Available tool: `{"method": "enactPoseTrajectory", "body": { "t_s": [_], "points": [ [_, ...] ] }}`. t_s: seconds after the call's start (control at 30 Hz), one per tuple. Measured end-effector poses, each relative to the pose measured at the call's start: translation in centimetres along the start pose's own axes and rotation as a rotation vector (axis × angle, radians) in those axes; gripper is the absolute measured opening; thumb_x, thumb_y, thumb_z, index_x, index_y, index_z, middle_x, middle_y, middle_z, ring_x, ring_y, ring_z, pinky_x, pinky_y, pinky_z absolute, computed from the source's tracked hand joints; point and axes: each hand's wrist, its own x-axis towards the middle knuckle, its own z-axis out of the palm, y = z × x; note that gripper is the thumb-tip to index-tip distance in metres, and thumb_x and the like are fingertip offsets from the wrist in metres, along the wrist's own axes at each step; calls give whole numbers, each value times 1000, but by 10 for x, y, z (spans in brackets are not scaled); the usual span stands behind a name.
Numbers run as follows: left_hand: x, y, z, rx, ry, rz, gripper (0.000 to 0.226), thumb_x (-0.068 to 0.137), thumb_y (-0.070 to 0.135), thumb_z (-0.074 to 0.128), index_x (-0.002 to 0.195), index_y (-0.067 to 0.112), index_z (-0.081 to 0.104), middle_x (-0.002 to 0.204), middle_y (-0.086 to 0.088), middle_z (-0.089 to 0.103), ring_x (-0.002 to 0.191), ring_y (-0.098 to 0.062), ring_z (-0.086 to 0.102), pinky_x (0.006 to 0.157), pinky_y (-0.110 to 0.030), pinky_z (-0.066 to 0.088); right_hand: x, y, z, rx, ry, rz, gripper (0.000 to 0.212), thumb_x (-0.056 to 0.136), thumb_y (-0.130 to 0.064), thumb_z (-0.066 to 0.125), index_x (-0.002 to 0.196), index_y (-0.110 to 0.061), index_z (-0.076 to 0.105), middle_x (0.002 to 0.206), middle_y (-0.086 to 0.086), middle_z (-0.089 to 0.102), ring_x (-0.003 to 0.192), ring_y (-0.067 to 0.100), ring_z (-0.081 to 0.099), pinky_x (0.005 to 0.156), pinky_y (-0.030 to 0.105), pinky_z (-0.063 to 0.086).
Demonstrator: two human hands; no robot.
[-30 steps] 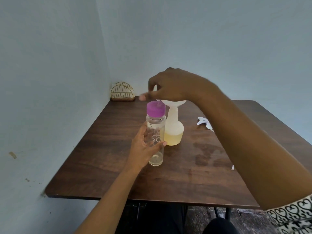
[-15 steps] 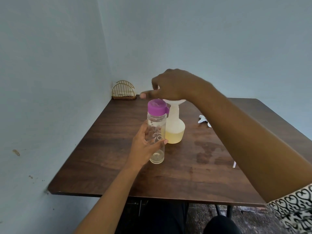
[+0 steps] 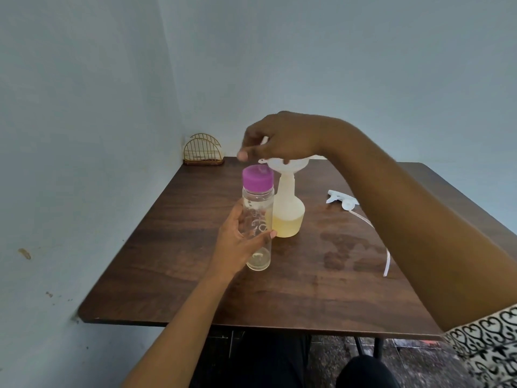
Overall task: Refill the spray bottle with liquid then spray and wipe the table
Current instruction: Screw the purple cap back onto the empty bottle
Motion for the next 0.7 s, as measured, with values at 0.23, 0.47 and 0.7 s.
{"method": "enactPoseTrajectory", "body": {
  "t_s": [0.23,0.47,0.7],
  "points": [
    [2,-2,0,11,6,9,64,67,15,85,114,43,51,116,10,66,108,-7,63,91,-28,52,2,-5,5,-158,-163,-90,32,86,-37,64,116,-26,62,109,-8,59,94,12,54,74,21,43],
    [1,0,0,2,4,-8,63,68,12,84,111,44,51,111,17,65,103,3,63,81,-13,51,5,4,2,-78,79,92,59,82,-66,49,97,-12,69,93,3,72,73,17,66,64,26,48],
    [1,-1,0,-5,12,-9,61,67,12,85,108,43,53,110,13,67,101,-2,65,81,-16,52,0,-1,6,-144,-155,-61,44,79,-37,72,120,-27,60,110,-4,65,73,10,61,68,23,46]
  ]
}}
